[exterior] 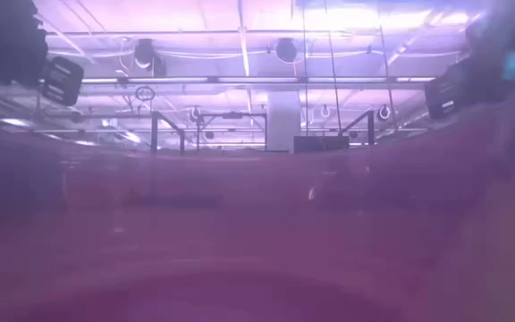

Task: Place and stack bowls onto a shelf

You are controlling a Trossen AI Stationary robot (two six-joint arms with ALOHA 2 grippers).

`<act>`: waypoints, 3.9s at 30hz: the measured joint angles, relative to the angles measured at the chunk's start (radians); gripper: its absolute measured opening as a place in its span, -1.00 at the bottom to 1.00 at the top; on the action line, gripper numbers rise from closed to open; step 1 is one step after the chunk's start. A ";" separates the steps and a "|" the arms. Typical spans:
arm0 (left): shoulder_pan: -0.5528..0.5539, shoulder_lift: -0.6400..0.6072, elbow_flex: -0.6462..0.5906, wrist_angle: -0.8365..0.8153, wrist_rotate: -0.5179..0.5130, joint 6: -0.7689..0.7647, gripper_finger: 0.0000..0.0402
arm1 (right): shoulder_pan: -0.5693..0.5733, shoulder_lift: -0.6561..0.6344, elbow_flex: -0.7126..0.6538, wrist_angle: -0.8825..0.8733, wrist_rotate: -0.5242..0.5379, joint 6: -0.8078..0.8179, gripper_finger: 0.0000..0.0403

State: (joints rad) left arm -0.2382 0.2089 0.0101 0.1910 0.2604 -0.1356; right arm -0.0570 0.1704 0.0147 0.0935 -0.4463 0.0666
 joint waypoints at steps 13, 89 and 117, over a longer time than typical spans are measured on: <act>0.000 0.000 0.000 0.000 0.000 0.000 -0.84 | 0.000 0.000 0.000 0.000 0.000 0.000 -1.00; 0.002 0.037 0.285 -0.237 -0.180 -0.230 -0.84 | 0.112 -0.169 0.000 0.007 0.368 -0.027 -1.00; 0.002 0.552 1.078 -0.326 -0.175 -0.418 -0.84 | 0.203 -0.166 0.000 0.007 0.367 -0.026 -1.00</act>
State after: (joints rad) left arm -0.2363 0.7609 1.0885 -0.1347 0.0856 -0.5539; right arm 0.1459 0.0044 0.0147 0.1001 -0.0792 0.0402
